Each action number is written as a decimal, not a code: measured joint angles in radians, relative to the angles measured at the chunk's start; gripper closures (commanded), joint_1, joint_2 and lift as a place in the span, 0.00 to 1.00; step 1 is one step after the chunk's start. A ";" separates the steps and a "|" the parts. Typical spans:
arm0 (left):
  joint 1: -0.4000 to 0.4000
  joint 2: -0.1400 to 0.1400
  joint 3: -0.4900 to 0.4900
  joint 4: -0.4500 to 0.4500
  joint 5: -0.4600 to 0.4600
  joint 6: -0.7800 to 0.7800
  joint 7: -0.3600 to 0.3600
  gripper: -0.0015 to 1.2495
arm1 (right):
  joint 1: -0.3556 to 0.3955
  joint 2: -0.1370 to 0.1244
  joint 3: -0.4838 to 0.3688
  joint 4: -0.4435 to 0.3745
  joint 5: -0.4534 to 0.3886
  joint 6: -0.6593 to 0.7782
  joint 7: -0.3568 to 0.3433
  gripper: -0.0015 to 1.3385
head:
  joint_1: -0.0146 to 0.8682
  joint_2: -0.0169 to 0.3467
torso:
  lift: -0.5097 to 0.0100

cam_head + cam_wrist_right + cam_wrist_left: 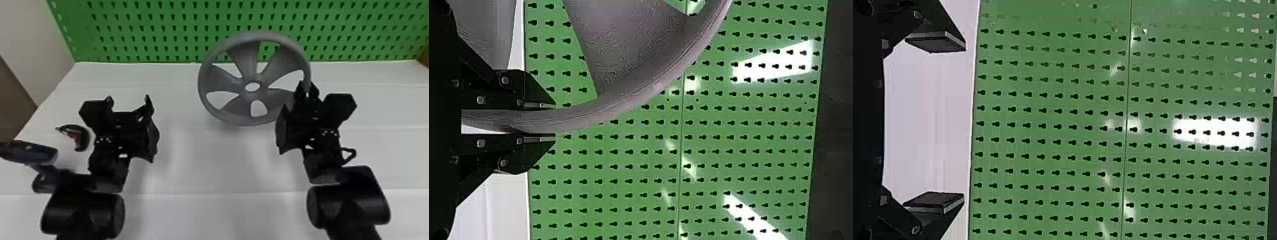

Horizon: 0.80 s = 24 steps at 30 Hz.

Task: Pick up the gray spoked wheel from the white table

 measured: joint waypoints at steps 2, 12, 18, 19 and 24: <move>0.000 0.000 0.000 0.000 0.000 0.000 0.000 0.17 | 0.004 0.000 -0.001 0.000 -0.001 -0.006 0.000 0.80 | 0.89 0.17 | 0.79; -0.003 0.000 -0.002 -0.002 -0.002 -0.001 0.000 0.17 | 0.009 -0.002 0.000 -0.016 -0.005 -0.017 0.000 0.80 | 0.89 0.17 | 0.79; -0.004 0.000 -0.004 -0.006 -0.015 -0.002 0.000 0.17 | 0.009 -0.003 0.004 -0.017 -0.001 -0.011 0.000 0.79 | 0.89 0.17 | 0.79; -0.005 0.000 -0.004 -0.008 -0.018 -0.002 0.000 0.17 | 0.009 -0.002 0.005 -0.018 -0.001 -0.007 0.000 0.79 | 0.89 0.17 | 0.79; -0.006 0.000 -0.003 -0.012 -0.027 -0.001 0.004 0.17 | 0.011 -0.002 0.008 -0.024 0.000 0.013 0.000 0.80 | 0.89 0.17 | 0.79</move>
